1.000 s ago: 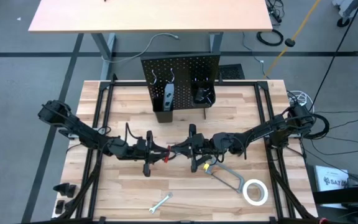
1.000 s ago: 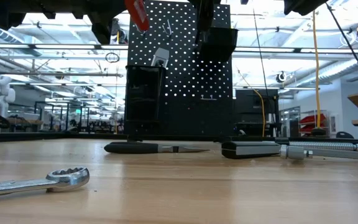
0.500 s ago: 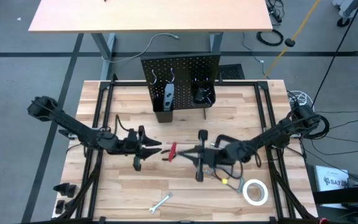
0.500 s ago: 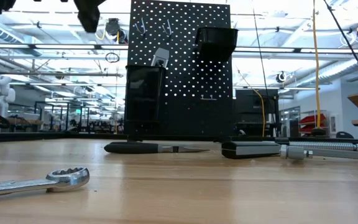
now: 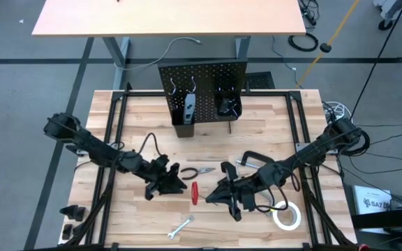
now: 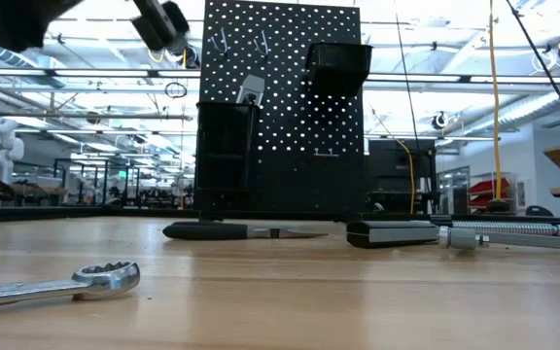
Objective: Hang tools onto peg board
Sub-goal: Put the allen wrench into the left black bin on the pegboard
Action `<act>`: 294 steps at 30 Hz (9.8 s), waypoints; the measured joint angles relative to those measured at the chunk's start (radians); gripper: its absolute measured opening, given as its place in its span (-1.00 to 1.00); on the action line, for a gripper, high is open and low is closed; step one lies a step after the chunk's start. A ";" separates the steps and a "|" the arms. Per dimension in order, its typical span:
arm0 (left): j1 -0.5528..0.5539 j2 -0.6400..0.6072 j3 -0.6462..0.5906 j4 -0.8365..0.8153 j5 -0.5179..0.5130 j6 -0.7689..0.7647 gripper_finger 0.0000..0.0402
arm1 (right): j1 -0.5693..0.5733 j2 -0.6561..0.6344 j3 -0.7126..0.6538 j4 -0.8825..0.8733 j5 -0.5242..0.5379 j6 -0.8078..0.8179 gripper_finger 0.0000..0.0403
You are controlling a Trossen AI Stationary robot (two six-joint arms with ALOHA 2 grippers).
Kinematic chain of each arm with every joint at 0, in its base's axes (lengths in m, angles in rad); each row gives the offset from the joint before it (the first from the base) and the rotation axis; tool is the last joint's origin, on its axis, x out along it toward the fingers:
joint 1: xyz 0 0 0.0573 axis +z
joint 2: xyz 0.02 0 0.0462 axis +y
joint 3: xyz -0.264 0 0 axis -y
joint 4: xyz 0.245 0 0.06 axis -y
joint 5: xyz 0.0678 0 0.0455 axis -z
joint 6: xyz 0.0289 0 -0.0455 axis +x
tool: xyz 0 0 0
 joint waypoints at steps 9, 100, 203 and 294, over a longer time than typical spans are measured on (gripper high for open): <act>0.020 0.113 0.000 0.316 0.057 0.049 -0.36 | 0.031 0.001 0.052 -0.011 -0.047 -0.070 -1.00; 0.157 -0.419 0.740 -1.791 -0.403 0.468 -0.76 | 0.141 -0.056 0.067 -0.242 1.395 -0.278 0.15; 0.624 -0.646 0.279 -1.923 -0.206 0.443 -0.28 | -0.005 -0.055 0.067 -0.941 1.214 0.318 0.15; 0.615 0.222 1.437 -2.711 -0.290 0.839 -0.81 | -0.036 -0.056 0.067 -0.909 1.132 0.318 0.15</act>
